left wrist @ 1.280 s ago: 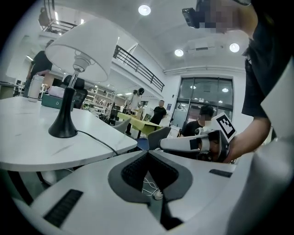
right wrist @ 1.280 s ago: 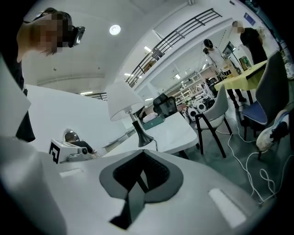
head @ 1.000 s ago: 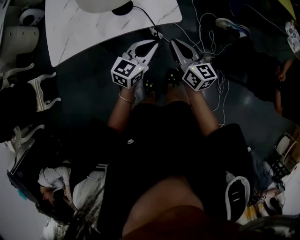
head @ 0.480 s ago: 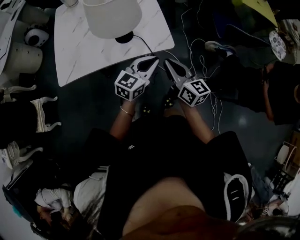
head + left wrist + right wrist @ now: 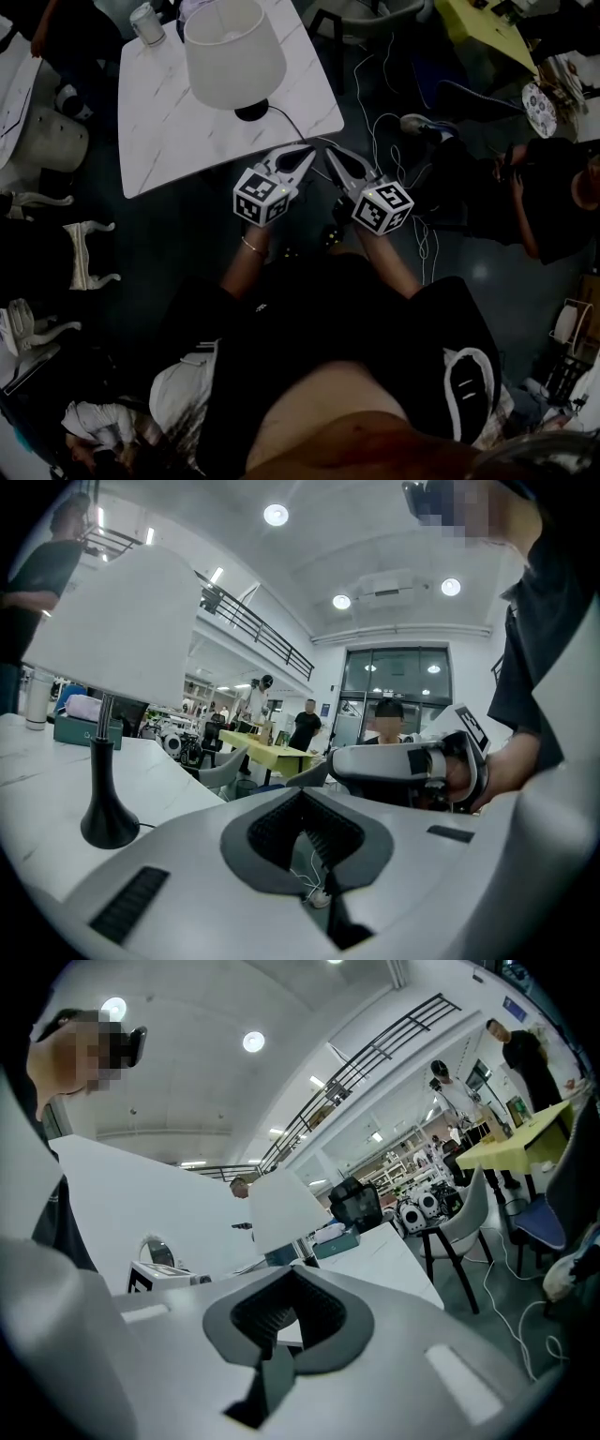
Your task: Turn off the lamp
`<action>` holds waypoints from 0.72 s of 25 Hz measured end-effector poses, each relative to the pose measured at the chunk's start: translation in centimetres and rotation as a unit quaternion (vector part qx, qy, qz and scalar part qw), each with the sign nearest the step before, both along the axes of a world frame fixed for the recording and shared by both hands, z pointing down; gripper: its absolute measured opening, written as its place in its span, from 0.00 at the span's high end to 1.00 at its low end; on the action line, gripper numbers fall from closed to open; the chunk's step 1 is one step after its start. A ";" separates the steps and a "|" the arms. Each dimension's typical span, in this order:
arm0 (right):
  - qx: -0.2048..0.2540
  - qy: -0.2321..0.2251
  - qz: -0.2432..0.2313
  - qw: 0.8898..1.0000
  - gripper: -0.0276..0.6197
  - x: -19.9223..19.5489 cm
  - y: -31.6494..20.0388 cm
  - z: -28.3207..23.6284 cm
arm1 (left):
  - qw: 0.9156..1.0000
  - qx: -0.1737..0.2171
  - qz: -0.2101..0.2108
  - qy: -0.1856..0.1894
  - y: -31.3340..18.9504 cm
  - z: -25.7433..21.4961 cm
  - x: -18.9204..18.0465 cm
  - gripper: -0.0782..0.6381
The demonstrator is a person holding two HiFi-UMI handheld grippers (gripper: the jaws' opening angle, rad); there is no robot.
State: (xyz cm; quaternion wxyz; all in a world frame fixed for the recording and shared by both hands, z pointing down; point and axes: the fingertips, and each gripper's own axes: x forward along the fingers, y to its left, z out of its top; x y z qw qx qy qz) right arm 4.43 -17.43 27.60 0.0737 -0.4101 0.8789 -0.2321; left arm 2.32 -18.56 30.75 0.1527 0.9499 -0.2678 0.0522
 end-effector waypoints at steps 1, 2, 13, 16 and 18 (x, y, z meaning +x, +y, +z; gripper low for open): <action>0.001 0.000 0.001 1.000 0.96 -0.1 -0.1 -0.1 | 1.000 0.001 0.001 0.000 -0.1 -0.1 -0.1 0.88; 0.002 -0.001 0.001 1.000 0.96 -0.2 -0.1 -0.2 | 1.000 0.002 0.001 0.000 -0.1 -0.2 -0.2 0.88; 0.007 -0.004 0.008 1.000 0.96 -0.9 0.1 -0.7 | 1.000 0.014 0.005 -0.003 0.1 -0.8 -1.3 0.88; 0.007 -0.007 0.009 1.000 0.96 -1.1 0.2 -0.7 | 1.000 0.015 0.003 -0.006 0.3 -0.6 -1.7 0.88; 0.011 -0.008 0.010 1.000 0.96 -1.0 0.1 -1.0 | 1.000 0.019 0.001 -0.005 0.2 -0.9 -1.8 0.88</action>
